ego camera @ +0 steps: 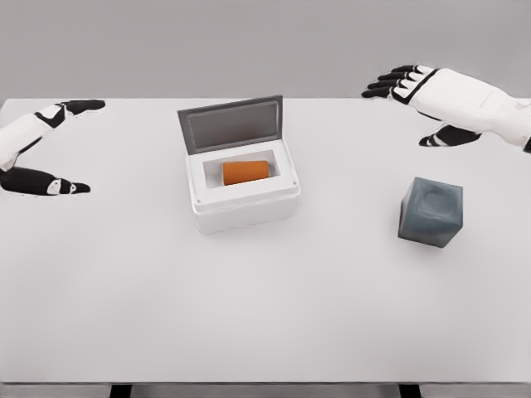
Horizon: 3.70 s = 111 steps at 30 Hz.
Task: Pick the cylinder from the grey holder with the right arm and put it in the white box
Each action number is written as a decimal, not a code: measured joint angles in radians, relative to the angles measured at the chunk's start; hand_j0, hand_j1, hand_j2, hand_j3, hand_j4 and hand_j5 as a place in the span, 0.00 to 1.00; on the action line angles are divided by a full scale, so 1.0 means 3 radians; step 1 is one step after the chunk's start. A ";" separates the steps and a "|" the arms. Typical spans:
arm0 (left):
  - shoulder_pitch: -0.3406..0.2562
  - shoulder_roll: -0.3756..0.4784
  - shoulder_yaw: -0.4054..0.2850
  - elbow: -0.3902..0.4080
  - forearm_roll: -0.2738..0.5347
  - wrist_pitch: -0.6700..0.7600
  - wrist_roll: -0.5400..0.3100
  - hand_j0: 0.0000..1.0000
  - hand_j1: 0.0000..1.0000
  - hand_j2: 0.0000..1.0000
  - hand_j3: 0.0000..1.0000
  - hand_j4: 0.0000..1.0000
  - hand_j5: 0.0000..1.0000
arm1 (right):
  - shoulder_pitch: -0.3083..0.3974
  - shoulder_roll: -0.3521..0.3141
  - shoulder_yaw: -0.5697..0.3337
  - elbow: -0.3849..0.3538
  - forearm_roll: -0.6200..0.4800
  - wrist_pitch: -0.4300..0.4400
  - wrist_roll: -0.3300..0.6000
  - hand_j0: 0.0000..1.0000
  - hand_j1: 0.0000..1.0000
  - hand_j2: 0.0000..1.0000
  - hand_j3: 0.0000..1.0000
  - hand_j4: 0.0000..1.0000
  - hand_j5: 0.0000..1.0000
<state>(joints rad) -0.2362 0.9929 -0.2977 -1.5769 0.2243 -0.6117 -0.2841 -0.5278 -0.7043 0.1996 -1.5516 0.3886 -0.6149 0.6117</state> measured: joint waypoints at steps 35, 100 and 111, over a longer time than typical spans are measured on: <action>-0.1335 -0.1603 -0.0321 0.1327 0.0193 0.1995 -0.1027 1.00 1.00 1.00 1.00 1.00 1.00 | 0.0762 0.0300 -0.0904 -0.0225 -0.0380 0.0003 -0.0001 1.00 1.00 1.00 1.00 1.00 1.00; -0.1217 -0.1676 -0.0516 0.0973 -0.0014 0.1345 -0.1048 1.00 1.00 1.00 1.00 1.00 1.00 | 0.0747 0.0300 -0.0864 -0.0170 -0.0356 0.0003 -0.0001 1.00 1.00 1.00 1.00 1.00 1.00; -0.1176 -0.1622 -0.0505 0.0867 0.0072 0.1306 -0.1034 1.00 1.00 1.00 1.00 1.00 1.00 | 0.0747 0.0303 -0.0864 -0.0175 -0.0352 0.0003 -0.0001 1.00 1.00 1.00 1.00 1.00 1.00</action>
<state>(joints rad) -0.5891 0.5061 -0.4493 -1.3167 0.2460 -0.2199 -0.5941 -0.3037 -0.6134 -0.0595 -1.6041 0.2831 -0.6139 0.6114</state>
